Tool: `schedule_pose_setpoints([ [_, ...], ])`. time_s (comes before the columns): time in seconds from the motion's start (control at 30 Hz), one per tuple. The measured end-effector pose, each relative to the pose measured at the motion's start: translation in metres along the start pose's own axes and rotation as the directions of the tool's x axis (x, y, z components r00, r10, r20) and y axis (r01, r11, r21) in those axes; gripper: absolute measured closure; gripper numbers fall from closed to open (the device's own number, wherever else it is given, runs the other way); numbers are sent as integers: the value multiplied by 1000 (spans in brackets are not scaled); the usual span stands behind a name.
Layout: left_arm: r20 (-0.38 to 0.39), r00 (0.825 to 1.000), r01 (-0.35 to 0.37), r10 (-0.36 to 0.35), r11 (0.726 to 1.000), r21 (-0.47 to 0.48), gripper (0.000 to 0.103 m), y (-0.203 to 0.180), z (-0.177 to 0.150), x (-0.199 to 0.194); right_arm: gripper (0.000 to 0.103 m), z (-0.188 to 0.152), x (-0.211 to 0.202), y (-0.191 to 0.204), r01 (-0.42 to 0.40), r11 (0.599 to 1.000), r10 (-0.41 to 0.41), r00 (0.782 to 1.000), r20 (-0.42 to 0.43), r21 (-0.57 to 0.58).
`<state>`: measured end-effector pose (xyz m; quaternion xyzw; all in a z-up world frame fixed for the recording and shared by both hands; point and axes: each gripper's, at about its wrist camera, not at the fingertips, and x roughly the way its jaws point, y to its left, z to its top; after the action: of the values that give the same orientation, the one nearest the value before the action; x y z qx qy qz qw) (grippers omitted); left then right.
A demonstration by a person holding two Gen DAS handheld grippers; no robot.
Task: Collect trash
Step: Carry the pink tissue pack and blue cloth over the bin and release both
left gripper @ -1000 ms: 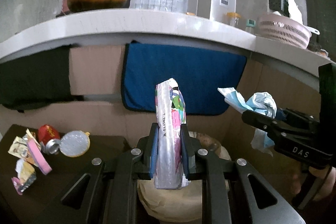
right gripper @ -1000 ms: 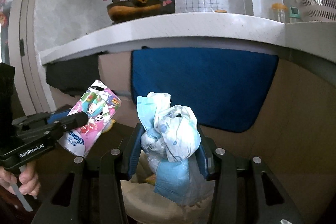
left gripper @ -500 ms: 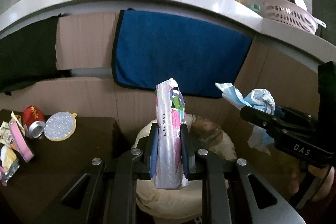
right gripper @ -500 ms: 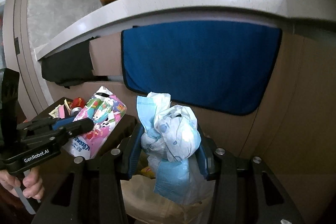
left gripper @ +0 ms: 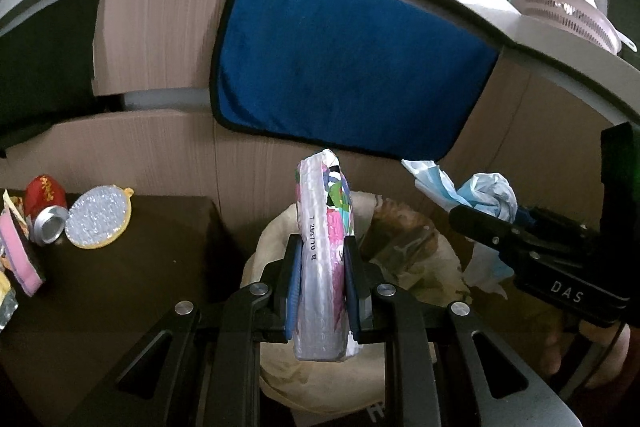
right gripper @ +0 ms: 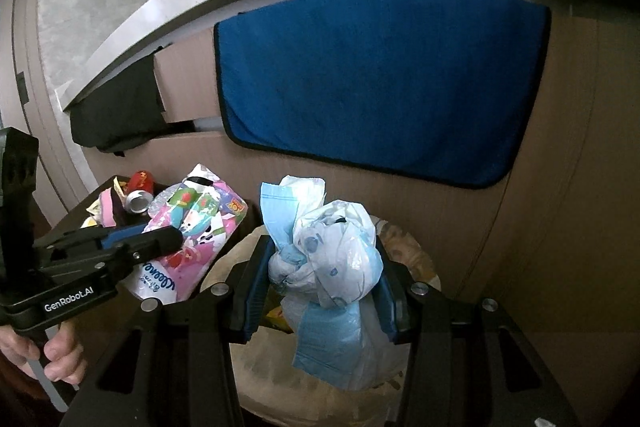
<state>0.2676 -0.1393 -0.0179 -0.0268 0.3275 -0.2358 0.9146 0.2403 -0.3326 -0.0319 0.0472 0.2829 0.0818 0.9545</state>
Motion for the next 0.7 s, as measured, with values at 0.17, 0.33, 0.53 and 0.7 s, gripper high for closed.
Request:
schedule_pose_setpoints([
  [0.17,-30,999,12,-13,1000,-18,83,4,-2,10,60,-1,7,-2,4,1000,-4,1000,-16,8],
  [0.33,-48,999,12,-14,999,-35,83,7,-3,19,60,-1,17,0,0,1000,1,1000,-31,13],
  [0.53,-56,994,95,-99,993,-63,53,15,-4,29,34,-3,24,-6,-8,999,9,1000,-20,52],
  [0.7,-73,989,117,-126,985,-126,47,33,-2,30,32,-9,29,-18,-75,986,77,997,-8,146],
])
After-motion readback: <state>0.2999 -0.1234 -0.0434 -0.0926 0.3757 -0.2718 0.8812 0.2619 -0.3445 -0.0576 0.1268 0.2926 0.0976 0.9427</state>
